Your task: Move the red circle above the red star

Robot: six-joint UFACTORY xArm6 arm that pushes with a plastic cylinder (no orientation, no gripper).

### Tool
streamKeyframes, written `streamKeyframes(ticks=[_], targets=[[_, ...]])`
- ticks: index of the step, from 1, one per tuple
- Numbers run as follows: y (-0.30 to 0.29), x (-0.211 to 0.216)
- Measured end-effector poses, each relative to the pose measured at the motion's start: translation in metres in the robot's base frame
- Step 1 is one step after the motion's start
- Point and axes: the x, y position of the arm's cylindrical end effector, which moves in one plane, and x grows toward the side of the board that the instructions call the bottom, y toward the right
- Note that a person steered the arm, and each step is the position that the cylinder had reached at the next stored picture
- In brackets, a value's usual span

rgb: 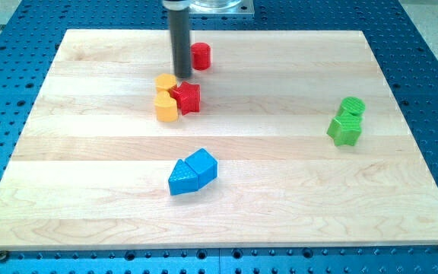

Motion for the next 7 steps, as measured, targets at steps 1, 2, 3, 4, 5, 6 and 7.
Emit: streamKeyframes(ticks=[1, 2, 3, 4, 5, 6, 7], targets=[[-0.036, 0.009], [-0.009, 0.025], [-0.001, 0.003], [-0.019, -0.033], [0.010, -0.059], [0.076, -0.059], [0.092, -0.048]])
